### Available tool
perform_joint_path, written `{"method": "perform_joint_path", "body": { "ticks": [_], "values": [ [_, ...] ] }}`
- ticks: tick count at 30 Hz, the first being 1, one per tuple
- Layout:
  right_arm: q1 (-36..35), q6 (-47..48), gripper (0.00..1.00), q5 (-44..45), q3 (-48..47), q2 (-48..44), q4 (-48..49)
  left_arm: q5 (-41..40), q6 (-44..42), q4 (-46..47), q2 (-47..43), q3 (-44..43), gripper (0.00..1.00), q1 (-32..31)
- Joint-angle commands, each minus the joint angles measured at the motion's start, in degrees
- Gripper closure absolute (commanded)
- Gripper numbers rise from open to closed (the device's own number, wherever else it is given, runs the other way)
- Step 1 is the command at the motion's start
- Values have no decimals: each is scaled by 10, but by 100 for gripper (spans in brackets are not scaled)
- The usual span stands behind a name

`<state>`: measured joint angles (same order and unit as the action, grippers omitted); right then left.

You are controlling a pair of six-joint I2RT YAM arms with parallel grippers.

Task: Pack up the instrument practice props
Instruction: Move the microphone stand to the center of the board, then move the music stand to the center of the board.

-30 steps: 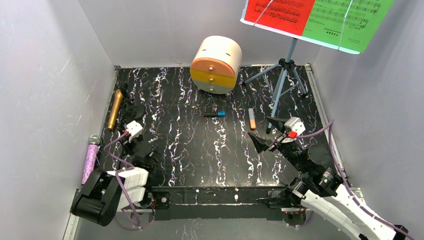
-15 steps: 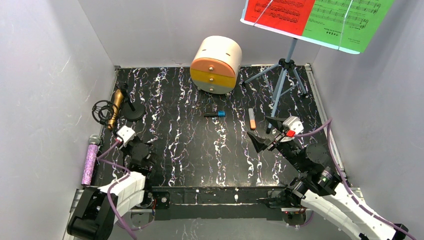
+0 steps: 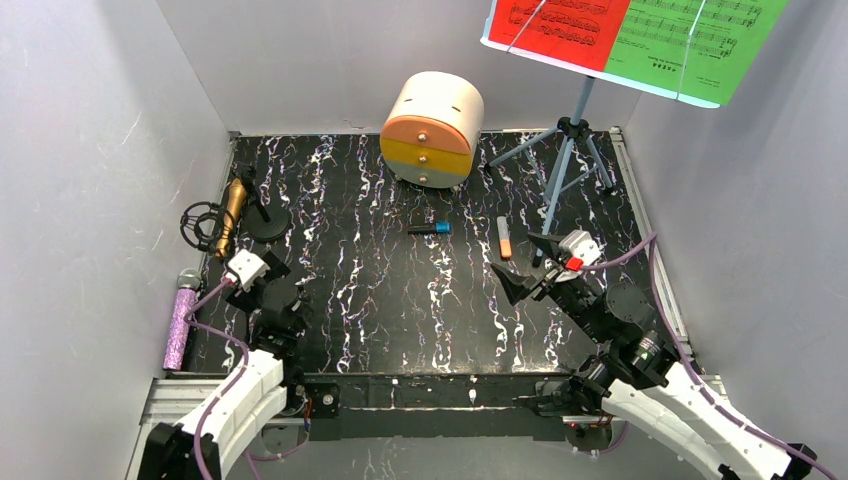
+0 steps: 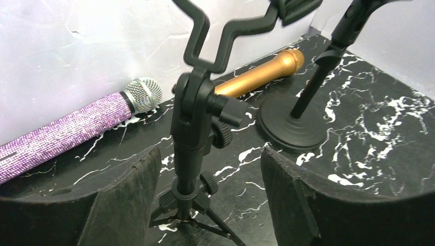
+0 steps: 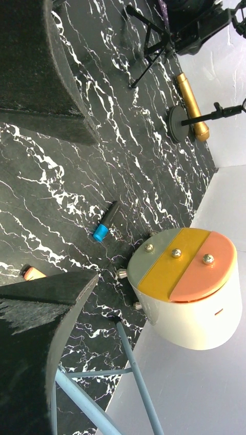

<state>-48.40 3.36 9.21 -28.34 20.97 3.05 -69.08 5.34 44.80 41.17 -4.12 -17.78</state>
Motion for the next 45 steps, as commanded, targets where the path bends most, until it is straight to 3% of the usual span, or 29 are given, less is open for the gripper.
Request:
{"method": "perform_joint_path", "body": {
  "ticks": [1, 9, 14, 18, 20, 25, 29, 34, 38, 45],
  "values": [
    [-1, 5, 1, 0, -13, 6, 26, -8, 125, -210, -44, -57, 29, 1],
    [-1, -21, 1, 0, -27, 38, 13, 64, 255, -439, -90, -162, 21, 2],
    [-1, -58, 1, 11, -64, 101, -23, 163, 236, -546, -115, -241, 18, 1],
    [-1, -90, 1, 11, -97, 179, -54, 269, 188, -580, -149, -289, 13, 1],
    [-1, -107, 1, 17, -121, 228, -78, 317, 168, -600, -165, -314, 2, 2],
    [0, -128, 1, 74, -182, 344, -128, 447, 119, -633, -179, -386, 2, 1],
    [12, -128, 1, 151, -201, 386, -108, 565, 58, -630, -169, -412, 2, 2],
    [87, -96, 2, 241, -202, 406, -29, 711, -1, -621, -134, -409, 2, 1],
    [216, -143, 7, 191, -219, 418, 11, 772, -35, -613, -130, -380, 2, 2],
    [335, -161, 10, 141, -208, 469, 131, 814, -30, -568, -180, -322, 2, 1]
  ]
}}
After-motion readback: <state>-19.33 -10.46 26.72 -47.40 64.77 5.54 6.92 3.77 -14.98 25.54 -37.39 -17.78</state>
